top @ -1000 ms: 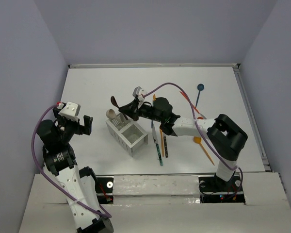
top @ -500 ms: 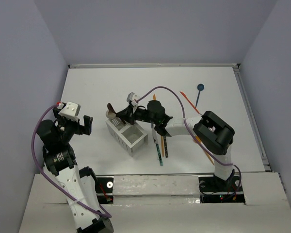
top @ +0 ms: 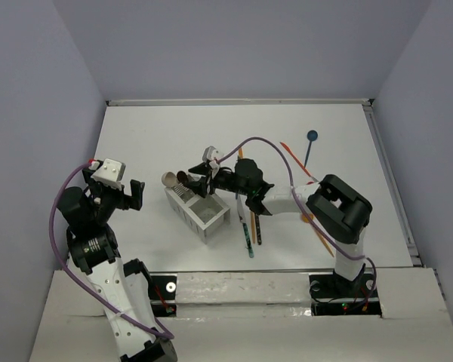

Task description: Sort the eating utensils into containers

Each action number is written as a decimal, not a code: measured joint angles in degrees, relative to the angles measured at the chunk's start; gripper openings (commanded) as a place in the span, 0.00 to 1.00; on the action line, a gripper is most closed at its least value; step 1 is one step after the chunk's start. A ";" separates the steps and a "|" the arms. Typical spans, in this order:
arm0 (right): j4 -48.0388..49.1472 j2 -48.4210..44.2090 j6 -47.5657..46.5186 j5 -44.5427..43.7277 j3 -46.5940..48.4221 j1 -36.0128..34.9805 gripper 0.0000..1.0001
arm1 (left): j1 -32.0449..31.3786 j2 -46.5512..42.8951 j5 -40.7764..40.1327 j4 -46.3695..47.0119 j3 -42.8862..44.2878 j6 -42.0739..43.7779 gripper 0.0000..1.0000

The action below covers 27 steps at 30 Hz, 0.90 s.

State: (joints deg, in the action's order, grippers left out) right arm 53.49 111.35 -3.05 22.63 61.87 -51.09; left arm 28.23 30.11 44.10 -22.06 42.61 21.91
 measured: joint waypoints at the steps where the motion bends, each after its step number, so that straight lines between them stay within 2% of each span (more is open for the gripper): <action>1: 0.09 -0.85 0.02 -0.63 -0.83 0.00 0.61 | 0.02 -0.02 0.00 0.00 0.00 0.00 0.99; 4: -2.21 -5.92 0.09 -3.80 -3.76 0.00 0.61 | 0.02 -0.02 0.00 0.00 0.00 -0.02 0.99; 7: -15.69 -15.74 0.15 -10.40 -2.40 0.33 0.61 | 0.00 -0.02 0.00 0.00 0.00 0.00 0.99; 10: -34.88 -22.43 0.33 -16.68 7.72 2.89 0.63 | 0.02 -0.35 0.02 0.00 -0.09 0.00 0.99; 12: -45.81 -25.73 0.96 -20.28 12.55 8.17 0.66 | 0.02 -0.70 0.04 0.02 -0.22 0.00 0.99; 15: -59.30 -30.45 3.91 -24.13 12.17 18.86 0.74 | 0.02 -0.87 0.04 0.00 -0.28 0.00 0.99; 16: -62.27 -31.45 4.72 -25.27 11.02 21.53 0.74 | 0.00 -0.94 0.04 0.00 -0.28 0.02 0.99; 20: -78.73 -33.00 8.00 -26.49 3.13 33.38 0.71 | 0.00 -1.03 0.48 0.00 -0.28 0.09 0.99; 22: -86.01 -31.87 8.98 -26.58 0.68 36.83 0.67 | 0.00 -0.98 0.79 -0.04 -0.28 0.20 0.99; 25: -92.78 -29.70 10.25 -26.97 -0.39 39.04 0.58 | 0.00 -0.87 1.25 -0.04 -0.28 0.46 0.99; 27: -95.01 -28.72 10.64 -27.08 -0.46 39.17 0.56 | 0.00 -0.55 1.49 -0.04 -0.28 0.55 0.99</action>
State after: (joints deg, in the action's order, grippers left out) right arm -41.52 82.63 7.60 -4.45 61.41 -11.92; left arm 28.23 29.56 45.58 -22.11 42.33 22.46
